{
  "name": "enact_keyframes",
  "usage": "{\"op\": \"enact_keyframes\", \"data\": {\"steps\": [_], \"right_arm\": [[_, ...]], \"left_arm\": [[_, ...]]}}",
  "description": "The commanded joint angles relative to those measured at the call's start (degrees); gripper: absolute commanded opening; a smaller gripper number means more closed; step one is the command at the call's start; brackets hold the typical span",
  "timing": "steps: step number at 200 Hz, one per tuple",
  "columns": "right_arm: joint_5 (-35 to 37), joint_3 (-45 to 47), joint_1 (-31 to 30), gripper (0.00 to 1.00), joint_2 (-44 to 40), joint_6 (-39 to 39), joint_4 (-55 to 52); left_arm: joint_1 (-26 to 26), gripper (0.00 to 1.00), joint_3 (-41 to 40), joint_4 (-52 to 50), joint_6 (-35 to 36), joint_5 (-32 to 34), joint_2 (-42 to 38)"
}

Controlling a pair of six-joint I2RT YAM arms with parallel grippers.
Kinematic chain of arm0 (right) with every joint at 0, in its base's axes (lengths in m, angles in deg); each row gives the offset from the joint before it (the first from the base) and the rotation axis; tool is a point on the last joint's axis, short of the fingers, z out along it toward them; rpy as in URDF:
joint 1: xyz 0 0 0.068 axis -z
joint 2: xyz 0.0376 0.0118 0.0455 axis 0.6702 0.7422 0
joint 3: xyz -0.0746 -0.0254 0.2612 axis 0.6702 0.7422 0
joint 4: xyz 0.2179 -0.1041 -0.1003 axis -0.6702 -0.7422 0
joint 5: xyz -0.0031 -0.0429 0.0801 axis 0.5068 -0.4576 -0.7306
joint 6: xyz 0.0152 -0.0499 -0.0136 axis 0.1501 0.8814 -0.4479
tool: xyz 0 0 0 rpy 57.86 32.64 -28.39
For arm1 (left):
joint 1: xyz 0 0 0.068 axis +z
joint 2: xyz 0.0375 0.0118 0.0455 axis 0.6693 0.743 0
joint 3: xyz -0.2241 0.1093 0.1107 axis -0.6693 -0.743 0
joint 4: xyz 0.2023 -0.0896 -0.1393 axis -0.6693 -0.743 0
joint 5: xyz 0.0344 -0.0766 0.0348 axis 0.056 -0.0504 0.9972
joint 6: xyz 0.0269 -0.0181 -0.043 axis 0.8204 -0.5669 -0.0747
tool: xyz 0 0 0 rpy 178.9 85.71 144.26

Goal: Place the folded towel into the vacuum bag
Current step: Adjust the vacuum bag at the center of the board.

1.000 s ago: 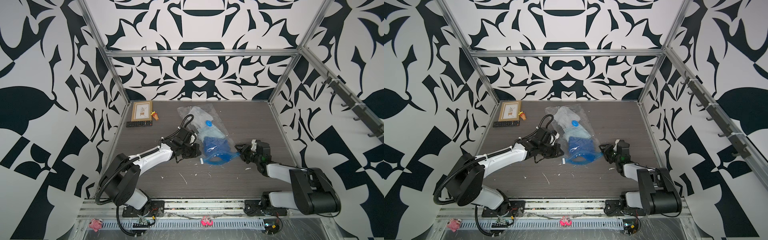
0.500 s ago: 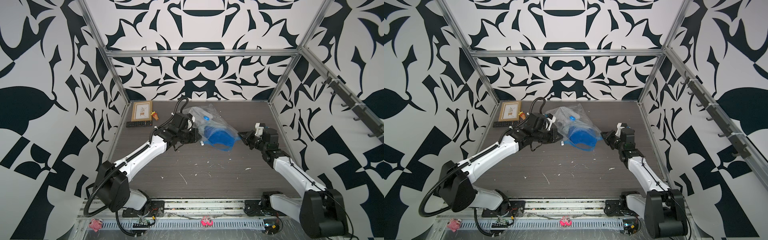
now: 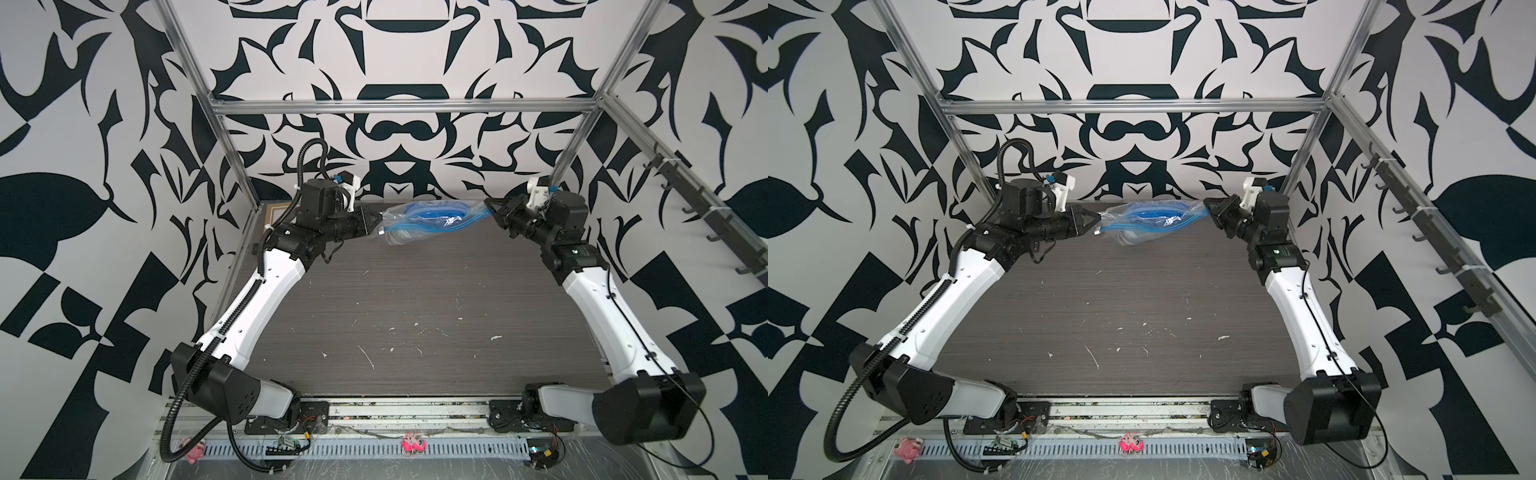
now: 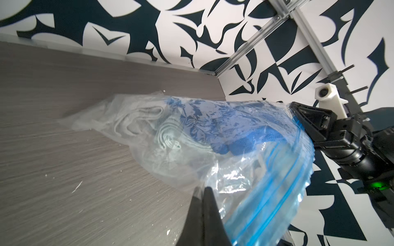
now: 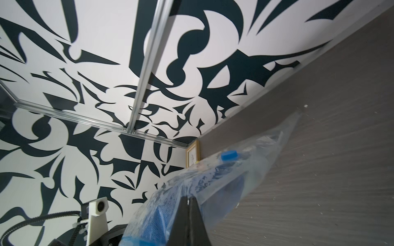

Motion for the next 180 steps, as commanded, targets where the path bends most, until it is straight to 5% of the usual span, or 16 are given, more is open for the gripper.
{"op": "enact_keyframes", "data": {"steps": [1,49,119,180], "right_arm": [[-0.8,-7.2,0.6,0.00,2.1,-2.3,1.5],[-1.5,-22.9,0.1,0.00,9.8,-1.9,-2.2],[-3.3,-51.9,-0.4,0.00,27.5,-2.7,-7.9],[-7.8,-62.0,-1.1,0.00,35.8,0.9,-9.5]], "left_arm": [[1.1,0.00,3.5,1.9,0.1,-1.3,1.7],[1.6,0.00,14.5,4.2,-1.1,-1.6,8.9],[1.8,0.00,41.1,-0.2,0.3,-2.7,24.7],[3.6,0.00,44.2,0.6,8.6,-0.6,27.7]]}}
